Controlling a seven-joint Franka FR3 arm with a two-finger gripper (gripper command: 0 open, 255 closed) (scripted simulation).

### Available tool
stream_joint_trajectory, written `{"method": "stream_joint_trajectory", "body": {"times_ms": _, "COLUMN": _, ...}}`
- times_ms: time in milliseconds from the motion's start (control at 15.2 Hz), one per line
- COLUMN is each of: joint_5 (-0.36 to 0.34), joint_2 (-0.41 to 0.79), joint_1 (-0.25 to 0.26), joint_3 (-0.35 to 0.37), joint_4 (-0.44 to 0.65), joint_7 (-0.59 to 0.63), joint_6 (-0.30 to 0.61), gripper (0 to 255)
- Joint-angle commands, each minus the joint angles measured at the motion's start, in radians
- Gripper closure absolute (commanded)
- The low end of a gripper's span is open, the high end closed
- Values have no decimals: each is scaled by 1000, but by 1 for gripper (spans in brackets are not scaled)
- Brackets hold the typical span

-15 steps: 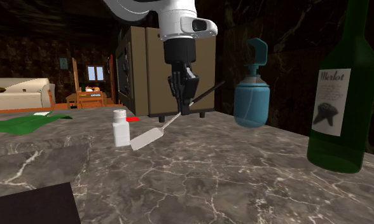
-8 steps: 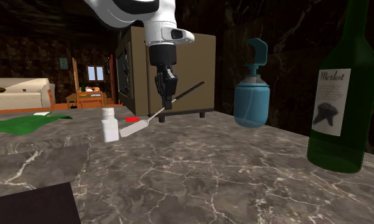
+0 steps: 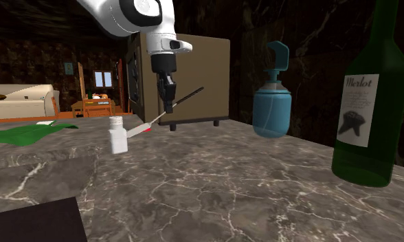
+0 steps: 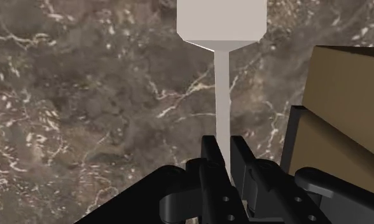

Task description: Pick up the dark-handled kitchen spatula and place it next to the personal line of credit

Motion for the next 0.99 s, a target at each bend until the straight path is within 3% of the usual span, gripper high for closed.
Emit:
{"method": "stream_joint_trajectory", "body": {"times_ms": 0, "joint_5": 0, "joint_2": 30, "joint_1": 24, "joint_3": 29, "joint_4": 31, "joint_7": 47, "joint_6": -1, "gripper": 255}}
{"method": "stream_joint_trajectory", "body": {"times_ms": 924, "joint_5": -61, "joint_2": 301, "joint_1": 186, "joint_3": 167, "joint_4": 373, "joint_7": 370, "joint_6": -88, "gripper": 255}}
